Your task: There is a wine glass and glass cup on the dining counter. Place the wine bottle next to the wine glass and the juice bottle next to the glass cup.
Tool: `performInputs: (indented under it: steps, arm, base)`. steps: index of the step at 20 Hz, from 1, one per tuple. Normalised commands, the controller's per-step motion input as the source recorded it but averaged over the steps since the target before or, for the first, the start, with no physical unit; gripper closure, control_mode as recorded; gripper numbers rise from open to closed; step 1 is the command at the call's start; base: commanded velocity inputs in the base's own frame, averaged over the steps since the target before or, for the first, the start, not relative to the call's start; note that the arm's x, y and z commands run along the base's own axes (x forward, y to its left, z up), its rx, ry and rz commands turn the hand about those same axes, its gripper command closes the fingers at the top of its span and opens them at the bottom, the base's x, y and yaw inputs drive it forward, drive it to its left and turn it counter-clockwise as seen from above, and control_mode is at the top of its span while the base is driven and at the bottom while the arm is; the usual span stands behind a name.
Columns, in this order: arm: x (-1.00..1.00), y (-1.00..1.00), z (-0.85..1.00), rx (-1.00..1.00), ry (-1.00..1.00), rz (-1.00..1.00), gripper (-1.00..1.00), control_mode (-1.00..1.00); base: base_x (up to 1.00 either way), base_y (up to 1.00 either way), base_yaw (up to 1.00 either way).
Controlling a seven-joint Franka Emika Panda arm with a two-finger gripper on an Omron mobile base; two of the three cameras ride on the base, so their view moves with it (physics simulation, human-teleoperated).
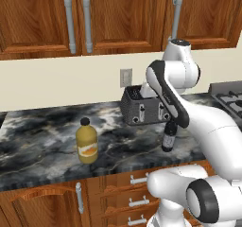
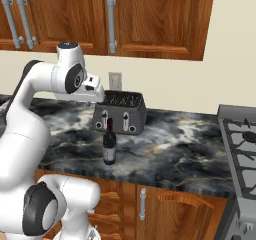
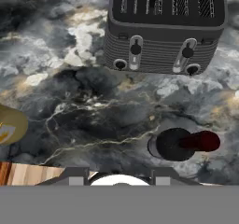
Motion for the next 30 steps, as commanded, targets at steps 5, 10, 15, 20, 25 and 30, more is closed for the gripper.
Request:
performInputs:
  steps: [5, 10, 15, 20, 25, 30]
  arm:
    - [-0.21, -0.21, -0.22, 0.09, 0.05, -0.05, -1.0, -1.0]
    - [-0.2, -0.36, 0.07, 0.12, -0.03, -0.33, -1.0, -1.0]
    - [-0.17, -0.51, 0.14, 0.37, 0.0, -0.29, -1.0, -1.0]
    - [0.0, -0.37, 0.08, 0.35, 0.0, -0.24, -1.0, -1.0]
    - [0.0, -0.6, -0.03, 0.56, 0.12, -0.28, -1.0, -1.0]
    - [0.29, -0.57, -0.43, 0.64, 0.26, -0.3, -1.0, -1.0]
  base:
    - [0.0, 0.0, 0.0]
    - [0.0, 0.0, 0.0]
    - [0.0, 0.0, 0.0]
    - [0.0, 0.0, 0.0]
    - [0.0, 0.0, 0.0]
    - [0.0, 0.0, 0.0]
